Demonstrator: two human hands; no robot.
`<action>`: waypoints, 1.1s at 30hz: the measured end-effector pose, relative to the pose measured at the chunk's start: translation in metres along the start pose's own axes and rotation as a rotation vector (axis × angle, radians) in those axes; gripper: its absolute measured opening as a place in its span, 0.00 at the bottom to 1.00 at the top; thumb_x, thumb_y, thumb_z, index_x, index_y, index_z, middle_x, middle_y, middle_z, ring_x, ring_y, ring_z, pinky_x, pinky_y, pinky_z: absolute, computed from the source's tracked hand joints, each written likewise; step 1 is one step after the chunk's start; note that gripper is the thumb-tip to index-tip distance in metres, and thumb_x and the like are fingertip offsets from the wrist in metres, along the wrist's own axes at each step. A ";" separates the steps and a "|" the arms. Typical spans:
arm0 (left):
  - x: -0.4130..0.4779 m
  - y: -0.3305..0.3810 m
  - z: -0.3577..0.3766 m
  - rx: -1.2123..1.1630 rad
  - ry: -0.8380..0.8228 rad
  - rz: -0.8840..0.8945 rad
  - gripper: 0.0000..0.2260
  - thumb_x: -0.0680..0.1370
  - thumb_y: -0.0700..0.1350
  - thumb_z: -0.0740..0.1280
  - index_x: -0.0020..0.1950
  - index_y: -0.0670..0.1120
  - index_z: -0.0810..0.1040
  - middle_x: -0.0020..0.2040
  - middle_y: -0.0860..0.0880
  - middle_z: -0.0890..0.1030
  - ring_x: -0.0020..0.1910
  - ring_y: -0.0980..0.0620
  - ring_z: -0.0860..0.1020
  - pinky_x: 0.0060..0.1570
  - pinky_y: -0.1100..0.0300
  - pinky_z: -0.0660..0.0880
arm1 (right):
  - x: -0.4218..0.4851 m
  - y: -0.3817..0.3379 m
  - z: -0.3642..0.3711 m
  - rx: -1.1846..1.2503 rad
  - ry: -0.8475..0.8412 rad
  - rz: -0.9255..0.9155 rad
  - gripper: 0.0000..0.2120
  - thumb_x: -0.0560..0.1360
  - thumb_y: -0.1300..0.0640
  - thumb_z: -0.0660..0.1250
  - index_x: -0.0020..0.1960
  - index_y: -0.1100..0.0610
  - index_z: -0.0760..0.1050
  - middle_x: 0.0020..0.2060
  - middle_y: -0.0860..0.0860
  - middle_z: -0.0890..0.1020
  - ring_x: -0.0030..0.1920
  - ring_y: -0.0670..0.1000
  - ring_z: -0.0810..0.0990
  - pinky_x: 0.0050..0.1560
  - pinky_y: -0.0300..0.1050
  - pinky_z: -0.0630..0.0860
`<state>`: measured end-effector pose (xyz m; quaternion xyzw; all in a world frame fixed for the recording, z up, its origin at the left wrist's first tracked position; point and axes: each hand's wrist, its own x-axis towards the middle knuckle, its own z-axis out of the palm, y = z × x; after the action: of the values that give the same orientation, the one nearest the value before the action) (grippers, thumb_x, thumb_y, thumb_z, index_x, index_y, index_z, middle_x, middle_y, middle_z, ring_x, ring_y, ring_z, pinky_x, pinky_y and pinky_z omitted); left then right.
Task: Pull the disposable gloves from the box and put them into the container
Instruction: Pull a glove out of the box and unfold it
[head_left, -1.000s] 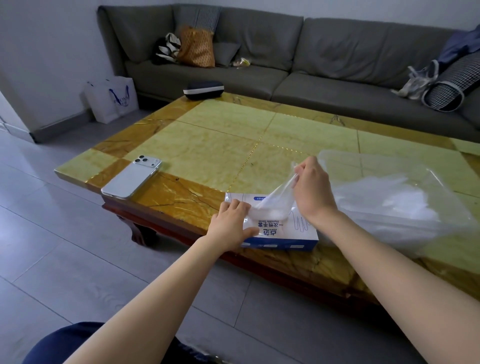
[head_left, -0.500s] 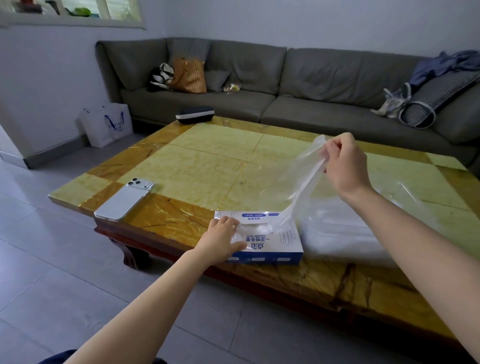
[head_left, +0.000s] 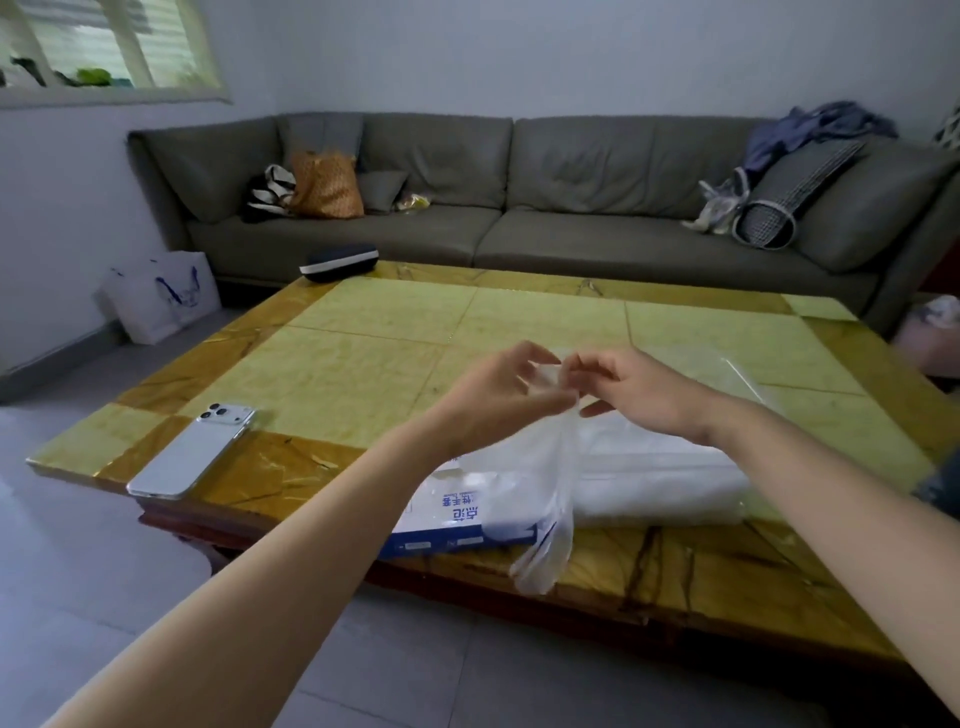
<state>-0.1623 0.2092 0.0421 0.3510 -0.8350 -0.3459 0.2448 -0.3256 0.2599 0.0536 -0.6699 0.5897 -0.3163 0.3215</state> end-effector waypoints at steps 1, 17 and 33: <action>0.003 0.002 0.003 0.024 0.020 0.012 0.12 0.75 0.48 0.69 0.56 0.46 0.76 0.49 0.52 0.79 0.48 0.54 0.78 0.48 0.60 0.77 | -0.002 -0.001 -0.002 0.000 0.007 -0.003 0.10 0.81 0.59 0.57 0.48 0.52 0.76 0.47 0.49 0.80 0.51 0.48 0.79 0.54 0.43 0.77; 0.023 0.016 0.017 -0.006 0.132 0.033 0.04 0.77 0.39 0.66 0.42 0.44 0.75 0.35 0.51 0.78 0.36 0.55 0.77 0.44 0.61 0.74 | -0.017 0.016 -0.021 -0.411 0.417 0.068 0.12 0.77 0.63 0.61 0.61 0.58 0.69 0.43 0.49 0.80 0.50 0.53 0.78 0.50 0.48 0.75; 0.061 0.038 0.007 0.082 0.020 0.041 0.07 0.78 0.41 0.64 0.41 0.48 0.73 0.35 0.51 0.78 0.36 0.54 0.77 0.45 0.55 0.77 | -0.011 0.037 -0.063 -0.542 0.382 0.225 0.04 0.75 0.64 0.64 0.42 0.56 0.73 0.45 0.53 0.80 0.48 0.57 0.79 0.50 0.48 0.76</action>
<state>-0.2218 0.1855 0.0760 0.3470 -0.8530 -0.3028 0.2455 -0.3987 0.2636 0.0606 -0.5904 0.7720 -0.2303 0.0488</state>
